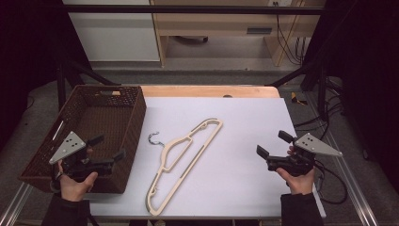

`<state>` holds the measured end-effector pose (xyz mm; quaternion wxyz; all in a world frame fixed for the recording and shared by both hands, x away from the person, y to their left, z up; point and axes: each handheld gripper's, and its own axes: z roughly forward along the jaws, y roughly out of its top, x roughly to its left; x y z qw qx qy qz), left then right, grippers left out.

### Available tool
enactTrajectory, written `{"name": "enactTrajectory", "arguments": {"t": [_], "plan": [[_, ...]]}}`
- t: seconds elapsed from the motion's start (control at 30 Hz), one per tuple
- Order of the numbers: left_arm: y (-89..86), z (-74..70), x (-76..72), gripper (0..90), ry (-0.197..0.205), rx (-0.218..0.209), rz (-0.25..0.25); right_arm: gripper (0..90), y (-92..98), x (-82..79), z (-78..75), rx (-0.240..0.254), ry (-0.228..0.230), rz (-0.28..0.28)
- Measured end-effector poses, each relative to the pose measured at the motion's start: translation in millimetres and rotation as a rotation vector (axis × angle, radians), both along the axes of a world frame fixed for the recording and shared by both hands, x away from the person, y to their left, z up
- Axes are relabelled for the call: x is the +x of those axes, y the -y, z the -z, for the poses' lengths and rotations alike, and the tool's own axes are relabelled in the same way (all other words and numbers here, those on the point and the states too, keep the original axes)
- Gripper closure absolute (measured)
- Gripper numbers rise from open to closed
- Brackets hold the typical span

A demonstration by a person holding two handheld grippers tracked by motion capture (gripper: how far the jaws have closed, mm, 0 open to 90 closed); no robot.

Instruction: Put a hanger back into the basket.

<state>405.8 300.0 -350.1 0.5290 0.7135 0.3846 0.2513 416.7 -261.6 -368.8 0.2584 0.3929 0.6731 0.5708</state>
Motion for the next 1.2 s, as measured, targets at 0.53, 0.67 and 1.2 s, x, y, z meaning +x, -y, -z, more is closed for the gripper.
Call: {"name": "enactTrajectory", "arguments": {"t": [0.53, 0.67, 1.2], "plan": [[25.8, -4.3, 4.6, 6.5, -0.019, 0.044, 0.031, 1.6, -8.0, 2.7, 1.7, -0.023, -0.024, -0.013], [47.4, -4.3, 9.5, 7.1, -0.048, 0.065, 0.057, 1.4, -12.2, 3.3, 2.7, -0.043, -0.032, -0.024], [101.9, 23.2, 32.9, 11.9, -0.192, 0.191, 0.091, 1.4, -18.7, 3.0, 0.5, -0.047, -0.036, -0.043]]}}
